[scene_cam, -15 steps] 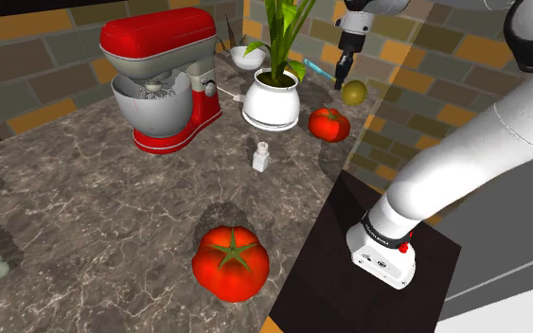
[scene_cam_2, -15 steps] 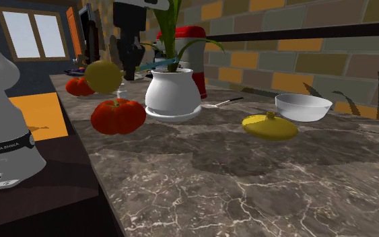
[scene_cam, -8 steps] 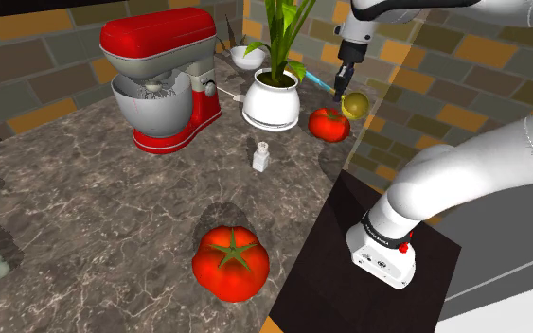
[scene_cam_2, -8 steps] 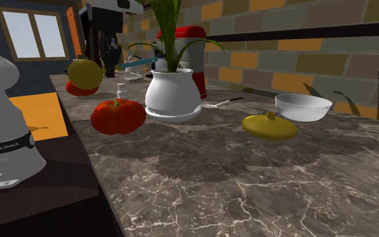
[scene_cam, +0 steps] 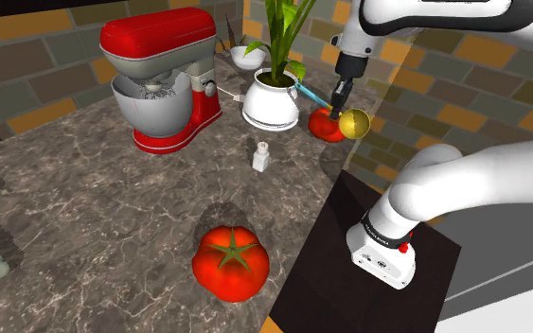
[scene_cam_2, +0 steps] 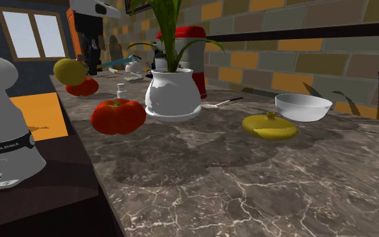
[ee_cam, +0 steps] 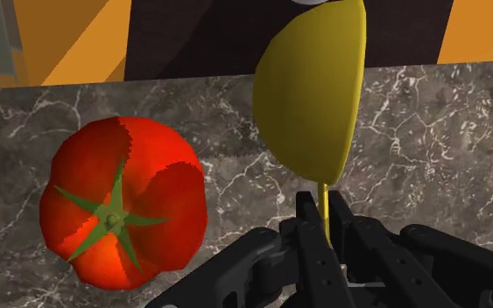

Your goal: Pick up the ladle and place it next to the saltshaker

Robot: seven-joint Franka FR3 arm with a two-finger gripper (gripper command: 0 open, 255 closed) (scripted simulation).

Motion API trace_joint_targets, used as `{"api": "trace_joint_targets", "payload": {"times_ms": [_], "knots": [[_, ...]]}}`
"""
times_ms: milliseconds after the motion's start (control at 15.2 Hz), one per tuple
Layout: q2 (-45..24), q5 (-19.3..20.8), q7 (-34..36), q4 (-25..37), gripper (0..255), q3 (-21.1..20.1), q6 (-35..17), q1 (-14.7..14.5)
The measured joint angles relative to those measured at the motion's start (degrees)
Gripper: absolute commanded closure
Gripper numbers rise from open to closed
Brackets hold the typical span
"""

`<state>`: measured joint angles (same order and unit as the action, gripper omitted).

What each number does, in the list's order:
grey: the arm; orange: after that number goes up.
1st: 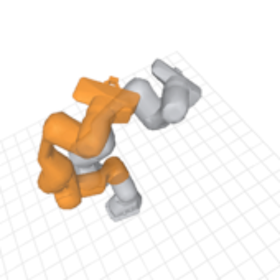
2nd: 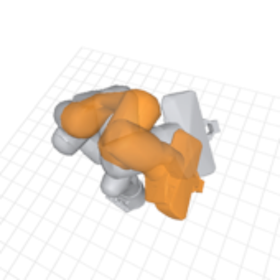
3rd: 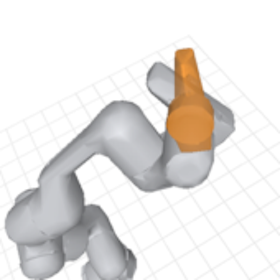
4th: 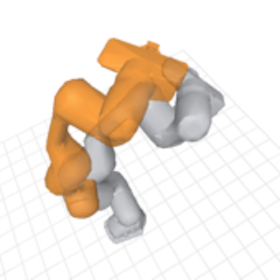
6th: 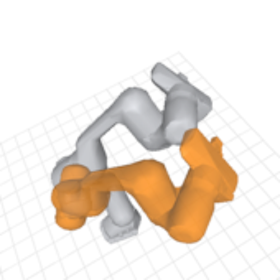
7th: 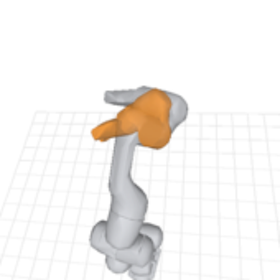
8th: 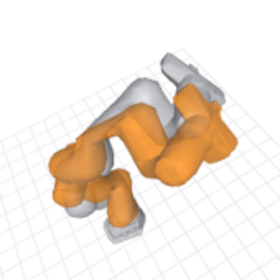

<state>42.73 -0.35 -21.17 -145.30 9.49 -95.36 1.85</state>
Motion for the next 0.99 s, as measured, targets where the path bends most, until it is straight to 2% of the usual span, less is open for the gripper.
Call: {"api": "trace_joint_targets", "payload": {"times_ms": [198, 330, 990], "knots": [[5.3, -2.5, 3.8, -3.5, 255, -3.5, 1.6, -1.3], [6.5, -3.4, 4.9, -5.1, 255, -4.6, 1.0, -1.7], [6.4, -3.6, 4.5, -12.6, 255, -4.7, -6.5, -1.7]]}}
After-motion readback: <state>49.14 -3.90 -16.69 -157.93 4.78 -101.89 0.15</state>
